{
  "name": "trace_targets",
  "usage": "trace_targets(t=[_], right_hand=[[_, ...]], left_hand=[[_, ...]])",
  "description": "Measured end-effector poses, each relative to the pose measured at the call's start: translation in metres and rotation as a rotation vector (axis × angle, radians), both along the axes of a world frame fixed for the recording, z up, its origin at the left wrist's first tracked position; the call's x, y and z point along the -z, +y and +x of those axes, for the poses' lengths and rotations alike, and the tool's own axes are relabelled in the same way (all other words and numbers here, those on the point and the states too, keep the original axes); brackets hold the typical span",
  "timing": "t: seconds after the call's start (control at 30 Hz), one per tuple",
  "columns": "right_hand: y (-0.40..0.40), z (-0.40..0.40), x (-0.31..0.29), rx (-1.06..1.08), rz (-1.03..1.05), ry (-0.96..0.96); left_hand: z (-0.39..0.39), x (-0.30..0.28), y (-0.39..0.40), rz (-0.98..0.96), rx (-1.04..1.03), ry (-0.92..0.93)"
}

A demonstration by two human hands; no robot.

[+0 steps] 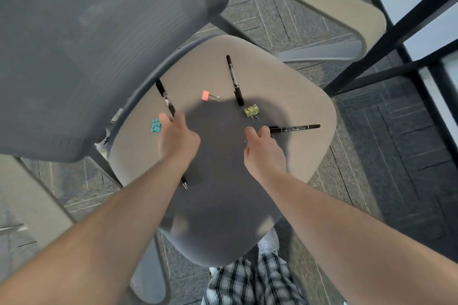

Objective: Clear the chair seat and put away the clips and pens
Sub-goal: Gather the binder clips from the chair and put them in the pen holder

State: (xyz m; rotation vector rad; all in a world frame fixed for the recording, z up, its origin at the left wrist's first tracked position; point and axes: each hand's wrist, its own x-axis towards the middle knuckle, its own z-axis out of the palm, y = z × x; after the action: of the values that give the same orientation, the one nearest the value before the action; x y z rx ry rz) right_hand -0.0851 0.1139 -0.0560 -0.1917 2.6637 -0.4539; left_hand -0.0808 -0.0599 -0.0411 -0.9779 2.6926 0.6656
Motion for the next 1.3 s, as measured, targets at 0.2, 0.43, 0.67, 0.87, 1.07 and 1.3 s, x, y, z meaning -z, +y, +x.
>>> trace_targets(t=[0.2,0.43,0.67,0.87,1.07,1.3], right_hand=[[-0.01,0.001,0.019,0.041,0.102,-0.001],[-0.023,-0.004,0.033,0.052,0.043,0.043],[-0.03,-0.003,0.033,0.281,-0.011,0.072],[-0.031,-0.004,0.03,0.307,0.024,0.061],[-0.036,-0.008,0.031,0.454,-0.114,0.06],[-0.036,-0.01,0.031,0.552,-0.117,0.014]], left_hand=[[-0.003,0.003,-0.043,-0.034,-0.105,0.037],[-0.009,0.025,-0.062,0.027,-0.102,-0.07],[-0.011,0.037,-0.072,0.037,-0.044,-0.085],[-0.004,0.041,-0.074,0.037,-0.033,-0.062],[0.003,0.034,-0.078,-0.081,0.034,-0.178],[0.031,0.04,-0.07,-0.141,0.095,-0.207]])
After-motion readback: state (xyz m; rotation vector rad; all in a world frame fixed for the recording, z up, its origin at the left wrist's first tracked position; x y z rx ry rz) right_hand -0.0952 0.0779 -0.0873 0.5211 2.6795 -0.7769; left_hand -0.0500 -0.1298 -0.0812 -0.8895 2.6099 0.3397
